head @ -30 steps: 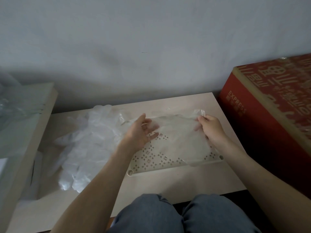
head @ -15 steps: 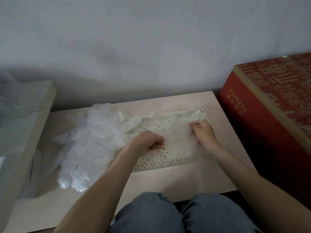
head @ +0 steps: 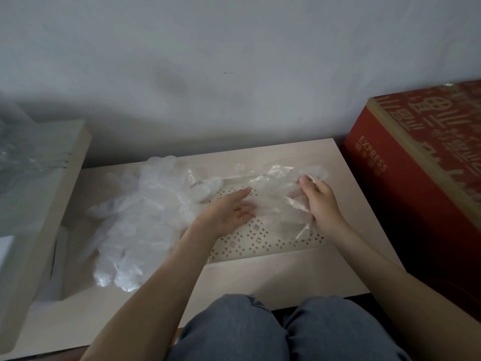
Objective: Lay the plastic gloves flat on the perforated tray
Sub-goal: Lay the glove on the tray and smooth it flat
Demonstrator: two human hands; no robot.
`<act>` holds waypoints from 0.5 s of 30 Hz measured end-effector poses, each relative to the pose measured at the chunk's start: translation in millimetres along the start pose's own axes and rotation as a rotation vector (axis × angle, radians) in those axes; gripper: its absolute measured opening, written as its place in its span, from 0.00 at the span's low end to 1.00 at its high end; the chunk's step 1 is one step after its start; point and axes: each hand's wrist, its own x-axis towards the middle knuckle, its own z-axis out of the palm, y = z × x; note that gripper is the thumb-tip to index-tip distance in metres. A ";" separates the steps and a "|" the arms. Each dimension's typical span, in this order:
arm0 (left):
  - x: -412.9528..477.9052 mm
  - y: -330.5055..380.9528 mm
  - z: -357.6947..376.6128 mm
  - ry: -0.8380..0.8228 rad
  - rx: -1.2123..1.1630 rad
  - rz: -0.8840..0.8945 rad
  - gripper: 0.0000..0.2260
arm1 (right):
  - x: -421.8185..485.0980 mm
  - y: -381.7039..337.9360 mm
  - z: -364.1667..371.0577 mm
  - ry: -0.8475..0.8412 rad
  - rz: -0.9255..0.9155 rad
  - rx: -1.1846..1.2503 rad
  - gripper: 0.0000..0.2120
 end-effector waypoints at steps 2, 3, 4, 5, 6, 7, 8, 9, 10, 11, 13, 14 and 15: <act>-0.4 -3.1 5.0 -0.079 -0.079 0.016 0.06 | -0.5 -3.3 3.8 0.017 0.011 0.088 0.12; -0.6 -4.2 6.0 -0.132 -0.092 0.032 0.06 | 0.2 -4.7 5.7 0.021 0.016 0.127 0.13; -1.2 -5.2 6.8 -0.193 -0.082 0.047 0.07 | 2.0 -4.0 6.5 0.015 0.016 0.152 0.15; -2.2 -5.9 6.9 -0.253 -0.049 0.063 0.08 | 3.2 -3.9 7.7 0.001 0.013 0.177 0.15; -3.9 -6.5 7.9 -0.307 -0.003 0.075 0.09 | 4.9 -2.9 8.4 0.002 0.009 0.179 0.15; -5.4 -7.6 8.9 -0.344 0.043 0.084 0.10 | 5.1 -4.3 10.3 -0.004 0.011 0.197 0.15; -6.5 -9.4 9.5 -0.364 0.079 0.090 0.11 | 5.7 -3.1 11.8 -0.008 0.019 0.204 0.15; -6.5 -10.5 10.0 -0.367 0.111 0.099 0.12 | 5.7 -3.2 14.0 -0.012 0.033 0.214 0.15; -6.4 -12.3 10.0 -0.362 0.150 0.107 0.11 | 4.7 -1.7 16.3 -0.001 0.048 0.211 0.15; -6.7 -13.4 9.9 -0.355 0.197 0.116 0.10 | 3.5 -0.1 18.7 0.015 0.062 0.204 0.16; -7.6 -12.8 8.8 -0.369 0.291 0.126 0.07 | 4.7 5.1 22.5 0.053 0.076 0.186 0.16; -8.1 -11.7 7.9 -0.368 0.315 0.121 0.07 | 5.7 7.2 22.9 0.079 0.081 0.166 0.16; -8.3 -10.1 6.8 -0.346 0.321 0.108 0.07 | 5.5 7.4 23.2 0.102 0.081 0.132 0.16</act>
